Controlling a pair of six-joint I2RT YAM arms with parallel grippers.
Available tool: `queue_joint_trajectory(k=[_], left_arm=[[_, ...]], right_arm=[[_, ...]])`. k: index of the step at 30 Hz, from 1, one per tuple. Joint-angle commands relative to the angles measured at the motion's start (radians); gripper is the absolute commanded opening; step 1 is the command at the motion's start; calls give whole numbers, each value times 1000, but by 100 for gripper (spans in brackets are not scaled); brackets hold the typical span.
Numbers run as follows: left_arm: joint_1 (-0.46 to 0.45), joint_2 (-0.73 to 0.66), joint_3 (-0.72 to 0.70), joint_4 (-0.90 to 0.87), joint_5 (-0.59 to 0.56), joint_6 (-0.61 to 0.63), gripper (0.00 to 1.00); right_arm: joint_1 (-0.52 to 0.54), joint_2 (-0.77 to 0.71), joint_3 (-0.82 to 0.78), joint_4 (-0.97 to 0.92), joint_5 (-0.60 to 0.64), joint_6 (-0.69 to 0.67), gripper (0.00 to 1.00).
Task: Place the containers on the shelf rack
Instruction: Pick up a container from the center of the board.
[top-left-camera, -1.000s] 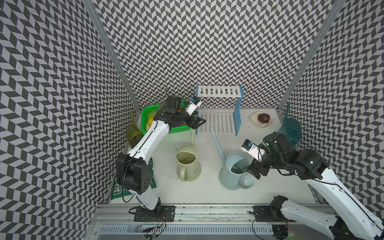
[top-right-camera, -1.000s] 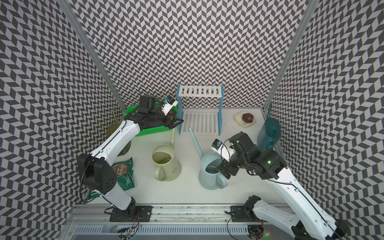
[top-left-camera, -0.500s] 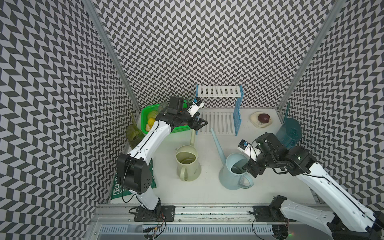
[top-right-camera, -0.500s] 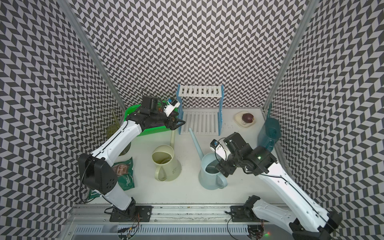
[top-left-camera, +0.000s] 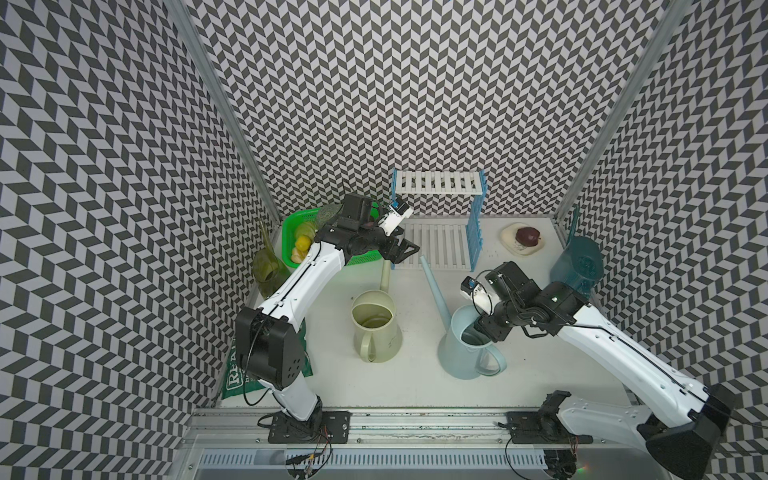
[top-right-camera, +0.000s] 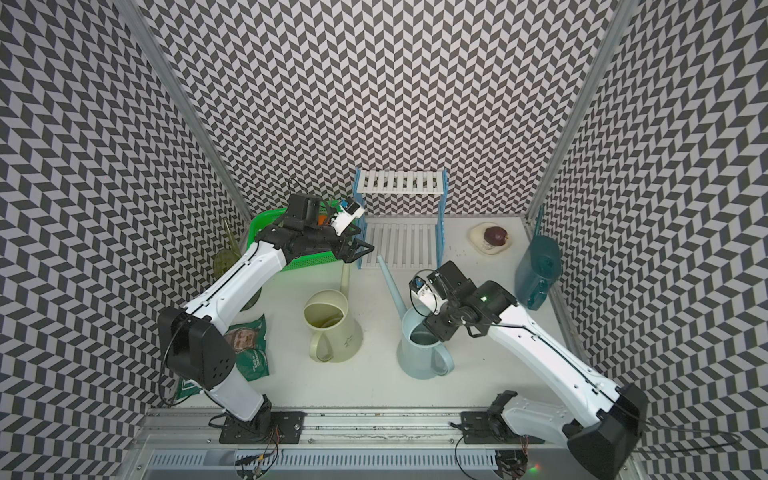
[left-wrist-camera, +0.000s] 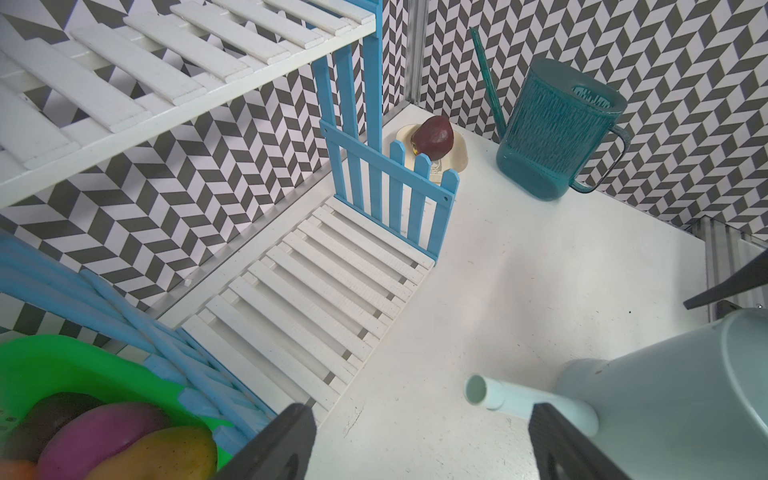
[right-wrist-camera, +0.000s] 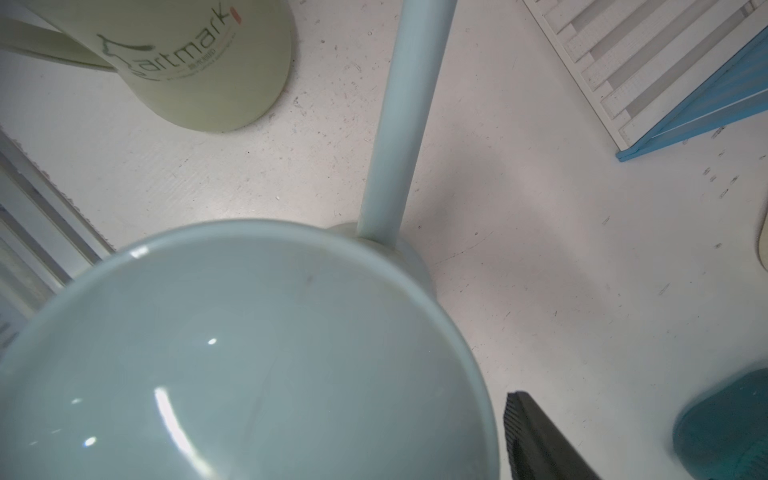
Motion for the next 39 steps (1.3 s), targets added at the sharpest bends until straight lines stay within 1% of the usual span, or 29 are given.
queue_joint_trajectory(k=[1, 6, 7, 11, 16, 22, 26, 29, 30, 33, 35, 39], left_arm=[[-2, -10, 28, -11, 8, 20, 87], [4, -10, 26, -7, -8, 18, 87], [6, -11, 27, -8, -10, 18, 87], [15, -18, 27, 4, -26, 11, 87], [36, -20, 39, 15, -34, 0, 88], [51, -30, 37, 22, -36, -5, 88], [61, -43, 16, 40, -35, -8, 88], [68, -47, 11, 40, -36, -10, 88], [71, -50, 10, 33, -36, -8, 88], [79, -67, -3, 30, -36, -5, 88], [81, -81, -18, 39, -36, -6, 88], [83, -97, -36, 54, -34, -10, 89]], right_arm=[[6, 36, 22, 91, 21, 22, 51], [6, 89, 26, 143, 30, 53, 33], [6, 99, 26, 156, 32, 65, 31], [8, 124, 20, 228, 65, 110, 30], [7, 184, 50, 281, 103, 164, 31], [8, 256, 96, 321, 104, 212, 32], [8, 266, 133, 323, 115, 225, 37], [8, 247, 157, 317, 96, 228, 48], [8, 227, 159, 314, 100, 228, 55], [8, 165, 152, 312, 105, 227, 67], [8, 114, 143, 313, 98, 228, 73], [8, 4, 122, 323, 79, 230, 79]])
